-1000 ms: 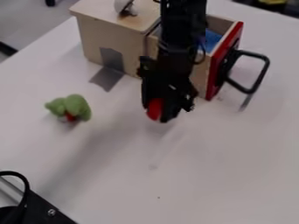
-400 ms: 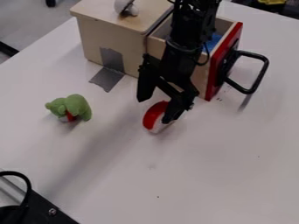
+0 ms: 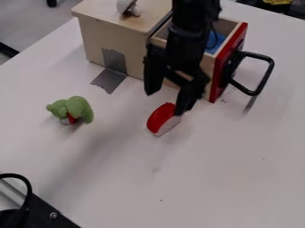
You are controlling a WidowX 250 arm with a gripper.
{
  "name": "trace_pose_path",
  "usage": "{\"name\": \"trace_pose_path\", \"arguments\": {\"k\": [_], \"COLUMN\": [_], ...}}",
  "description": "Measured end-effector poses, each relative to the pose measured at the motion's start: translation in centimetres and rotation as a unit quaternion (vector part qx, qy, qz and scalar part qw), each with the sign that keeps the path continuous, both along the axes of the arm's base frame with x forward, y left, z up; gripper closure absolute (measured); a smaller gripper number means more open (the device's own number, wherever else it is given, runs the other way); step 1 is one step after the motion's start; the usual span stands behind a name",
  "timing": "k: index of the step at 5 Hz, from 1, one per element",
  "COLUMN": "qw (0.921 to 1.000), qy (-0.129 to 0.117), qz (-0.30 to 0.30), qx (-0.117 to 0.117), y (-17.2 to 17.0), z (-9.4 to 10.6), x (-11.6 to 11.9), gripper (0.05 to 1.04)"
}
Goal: Put the red brush on the table
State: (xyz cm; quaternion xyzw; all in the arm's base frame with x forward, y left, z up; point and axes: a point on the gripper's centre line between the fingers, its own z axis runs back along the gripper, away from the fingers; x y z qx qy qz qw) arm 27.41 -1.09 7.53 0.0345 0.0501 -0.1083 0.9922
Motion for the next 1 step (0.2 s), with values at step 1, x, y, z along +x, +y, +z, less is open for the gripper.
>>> {"name": "trace_pose_path", "arguments": {"k": [1], "qw": [0.9989], "qy": [-0.039], "qz": [0.002], "qx": [-0.024], "y": [-0.63], "z": [2.06], "x": [-0.46], "gripper": [0.085]}}
